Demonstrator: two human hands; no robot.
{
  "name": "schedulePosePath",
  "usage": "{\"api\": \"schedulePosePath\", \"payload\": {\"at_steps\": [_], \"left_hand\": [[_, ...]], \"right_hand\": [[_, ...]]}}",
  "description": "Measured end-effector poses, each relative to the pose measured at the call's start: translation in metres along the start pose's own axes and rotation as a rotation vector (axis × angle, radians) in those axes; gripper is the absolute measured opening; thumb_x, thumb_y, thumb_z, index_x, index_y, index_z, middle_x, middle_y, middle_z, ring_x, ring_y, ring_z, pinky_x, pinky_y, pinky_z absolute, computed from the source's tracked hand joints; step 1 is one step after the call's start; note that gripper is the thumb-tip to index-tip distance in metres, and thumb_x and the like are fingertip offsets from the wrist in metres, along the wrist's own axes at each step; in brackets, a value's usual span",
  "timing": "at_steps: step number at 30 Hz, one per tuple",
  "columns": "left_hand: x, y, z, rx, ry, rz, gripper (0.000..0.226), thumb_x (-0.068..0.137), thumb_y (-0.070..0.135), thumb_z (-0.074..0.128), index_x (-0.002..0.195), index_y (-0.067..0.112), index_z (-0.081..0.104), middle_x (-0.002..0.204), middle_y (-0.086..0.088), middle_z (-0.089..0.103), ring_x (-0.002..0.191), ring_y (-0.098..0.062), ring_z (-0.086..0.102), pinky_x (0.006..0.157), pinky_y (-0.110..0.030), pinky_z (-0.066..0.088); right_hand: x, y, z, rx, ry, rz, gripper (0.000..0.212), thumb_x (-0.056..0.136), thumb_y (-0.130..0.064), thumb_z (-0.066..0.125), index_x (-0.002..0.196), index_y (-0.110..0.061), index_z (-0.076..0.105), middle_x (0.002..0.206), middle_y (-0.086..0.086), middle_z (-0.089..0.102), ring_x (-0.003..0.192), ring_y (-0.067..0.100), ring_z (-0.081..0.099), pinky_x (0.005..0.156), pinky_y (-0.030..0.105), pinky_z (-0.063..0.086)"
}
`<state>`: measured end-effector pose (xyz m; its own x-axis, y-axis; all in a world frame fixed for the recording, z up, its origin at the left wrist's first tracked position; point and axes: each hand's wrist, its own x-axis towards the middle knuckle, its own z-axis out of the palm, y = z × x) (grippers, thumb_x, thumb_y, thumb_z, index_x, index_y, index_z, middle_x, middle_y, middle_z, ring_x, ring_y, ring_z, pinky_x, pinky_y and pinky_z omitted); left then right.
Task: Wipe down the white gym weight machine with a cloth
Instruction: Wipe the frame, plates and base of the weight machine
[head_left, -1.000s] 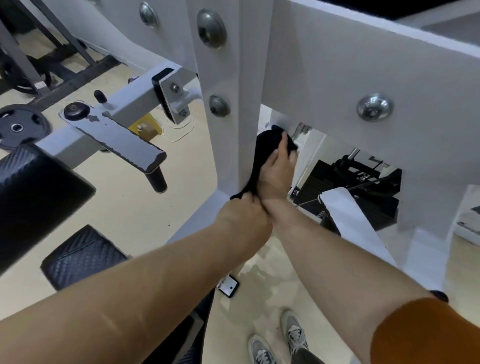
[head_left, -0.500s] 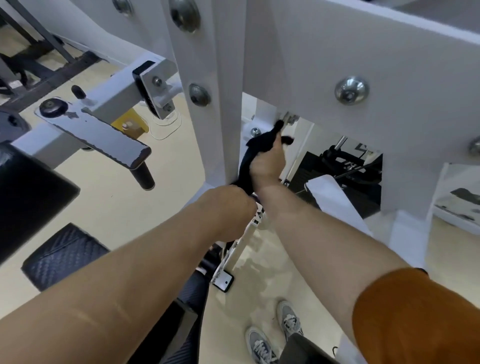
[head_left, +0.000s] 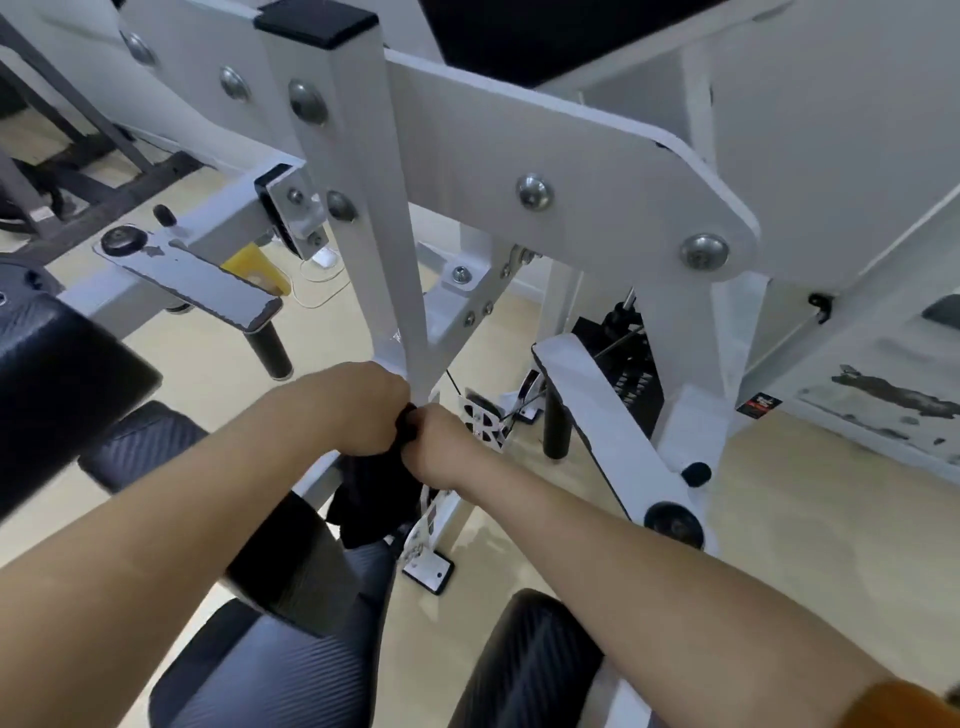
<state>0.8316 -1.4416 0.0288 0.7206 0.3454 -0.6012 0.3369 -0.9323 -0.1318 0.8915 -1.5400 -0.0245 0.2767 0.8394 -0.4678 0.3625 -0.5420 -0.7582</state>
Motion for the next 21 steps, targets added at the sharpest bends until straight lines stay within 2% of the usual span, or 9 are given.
{"api": "schedulePosePath", "payload": {"at_steps": [3,5,7,9,11,13,15,19,21], "left_hand": [[-0.024,-0.004,-0.009,-0.382,0.206,-0.021,0.009,0.092,0.026,0.052,0.091,0.018,0.055,0.095,0.0,0.063,0.087,-0.02,0.059,0.073,-0.03,0.046],[-0.04,0.012,-0.021,-0.769,0.35,0.042,0.008,0.092,0.032,0.053,0.095,0.027,0.059,0.098,0.013,0.064,0.09,-0.006,0.061,0.071,-0.021,0.045],[-0.045,0.044,-0.03,-0.873,0.419,0.135,0.013,0.094,0.033,0.051,0.101,0.027,0.062,0.098,0.018,0.063,0.09,0.0,0.06,0.071,-0.015,0.044],[-0.043,0.086,-0.028,-0.848,0.416,0.183,0.016,0.095,0.032,0.049,0.103,0.023,0.06,0.099,0.012,0.064,0.092,-0.01,0.061,0.079,-0.026,0.049],[-0.04,0.121,-0.017,-0.78,0.402,0.172,0.014,0.093,0.03,0.05,0.099,0.018,0.054,0.096,0.002,0.064,0.09,-0.02,0.06,0.081,-0.038,0.049],[-0.038,0.138,-0.001,-0.841,0.376,0.146,0.013,0.09,0.025,0.052,0.098,0.014,0.049,0.094,-0.004,0.064,0.089,-0.024,0.06,0.081,-0.042,0.048],[-0.038,0.144,0.012,-0.966,0.356,0.129,0.016,0.089,0.023,0.052,0.103,0.015,0.047,0.096,-0.004,0.065,0.089,-0.023,0.062,0.082,-0.045,0.049],[-0.033,0.148,0.011,-1.166,0.503,0.061,0.033,0.086,0.028,0.049,0.119,0.021,0.045,0.103,-0.001,0.065,0.091,-0.022,0.064,0.083,-0.044,0.052],[-0.018,0.14,0.0,-1.132,0.659,0.0,0.034,0.091,0.015,0.044,0.124,0.015,0.048,0.109,-0.006,0.064,0.096,-0.025,0.061,0.084,-0.044,0.05]], "right_hand": [[-0.047,-0.012,-0.039,-0.271,0.287,-0.166,0.023,0.087,-0.006,0.042,0.096,-0.007,0.063,0.082,0.009,0.058,0.082,0.031,0.054,0.058,0.031,0.03],[-0.084,-0.005,-0.066,-0.475,0.457,-0.255,0.014,0.09,-0.012,0.041,0.083,-0.012,0.054,0.071,0.0,0.05,0.075,0.027,0.05,0.053,0.032,0.028],[-0.117,0.009,-0.085,-0.629,0.566,-0.29,0.021,0.096,-0.024,0.04,0.079,-0.017,0.05,0.077,-0.002,0.05,0.083,0.026,0.049,0.063,0.031,0.036],[-0.138,0.033,-0.091,-0.805,0.489,-0.191,0.032,0.1,-0.034,0.034,0.094,-0.015,0.06,0.113,0.003,0.056,0.12,0.028,0.042,0.093,0.037,0.04],[-0.151,0.06,-0.081,-0.986,0.364,-0.117,0.032,0.101,-0.029,0.035,0.121,-0.013,0.054,0.154,0.007,0.03,0.146,0.023,0.017,0.115,0.045,0.023],[-0.162,0.075,-0.066,-1.061,0.331,-0.167,0.034,0.095,-0.018,0.048,0.126,-0.005,0.053,0.159,0.018,0.019,0.147,0.03,0.019,0.119,0.05,0.014],[-0.165,0.084,-0.058,-1.043,0.37,-0.18,0.04,0.085,-0.011,0.062,0.123,0.003,0.059,0.151,0.027,0.031,0.14,0.039,0.033,0.115,0.05,0.029],[-0.13,0.083,-0.072,-0.95,0.335,-0.189,0.065,0.095,-0.021,0.04,0.152,-0.001,0.015,0.16,0.022,0.004,0.149,0.033,-0.008,0.12,0.044,0.007],[-0.092,0.068,-0.085,-0.923,0.372,-0.18,0.072,0.094,-0.026,0.044,0.153,-0.003,0.009,0.161,0.02,0.001,0.149,0.033,-0.008,0.12,0.041,0.006]]}}
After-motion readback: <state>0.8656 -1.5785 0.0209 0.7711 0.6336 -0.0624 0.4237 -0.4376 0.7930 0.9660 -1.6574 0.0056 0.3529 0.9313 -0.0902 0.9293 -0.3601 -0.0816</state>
